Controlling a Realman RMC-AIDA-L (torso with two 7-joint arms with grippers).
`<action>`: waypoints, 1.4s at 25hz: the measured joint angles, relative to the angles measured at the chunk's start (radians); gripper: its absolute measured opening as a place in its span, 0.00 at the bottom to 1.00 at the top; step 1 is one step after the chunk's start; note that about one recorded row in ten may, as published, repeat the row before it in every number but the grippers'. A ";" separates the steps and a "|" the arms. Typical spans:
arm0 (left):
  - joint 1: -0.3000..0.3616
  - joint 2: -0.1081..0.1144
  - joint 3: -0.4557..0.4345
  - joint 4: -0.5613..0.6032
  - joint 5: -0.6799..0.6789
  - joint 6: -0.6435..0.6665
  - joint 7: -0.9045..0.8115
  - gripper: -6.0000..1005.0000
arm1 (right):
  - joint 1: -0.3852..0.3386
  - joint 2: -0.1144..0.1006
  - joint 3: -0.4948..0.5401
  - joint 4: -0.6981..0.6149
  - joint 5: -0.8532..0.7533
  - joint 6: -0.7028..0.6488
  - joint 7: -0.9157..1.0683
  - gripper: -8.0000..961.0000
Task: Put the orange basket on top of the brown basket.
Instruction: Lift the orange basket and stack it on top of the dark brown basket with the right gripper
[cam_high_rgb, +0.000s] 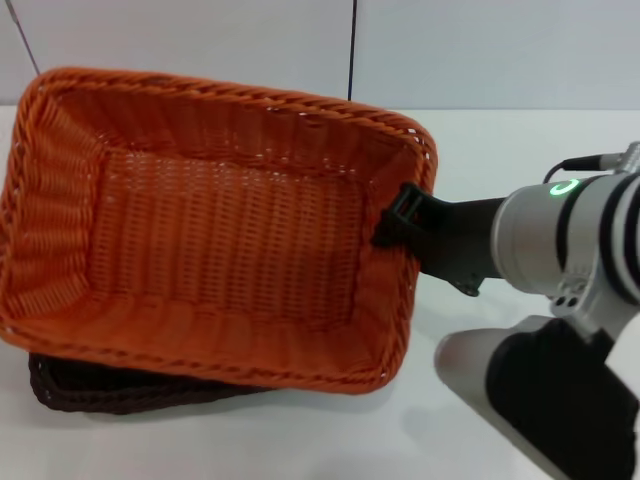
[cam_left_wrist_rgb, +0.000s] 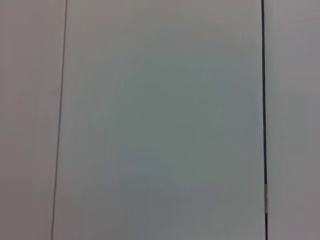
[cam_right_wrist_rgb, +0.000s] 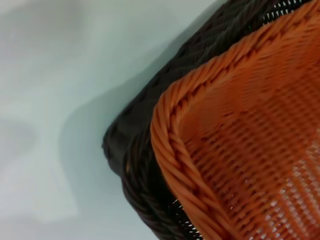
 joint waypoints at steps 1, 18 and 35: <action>-0.001 0.000 0.002 -0.003 0.000 -0.001 0.000 0.80 | -0.008 0.000 -0.015 0.012 -0.021 0.025 0.010 0.16; -0.042 0.004 0.002 0.007 0.000 -0.034 -0.001 0.80 | -0.136 0.001 -0.092 -0.048 -0.073 0.111 0.086 0.51; -0.065 0.009 -0.005 0.015 0.008 -0.053 0.002 0.80 | -0.165 -0.001 -0.300 -0.052 -0.073 0.138 0.125 0.61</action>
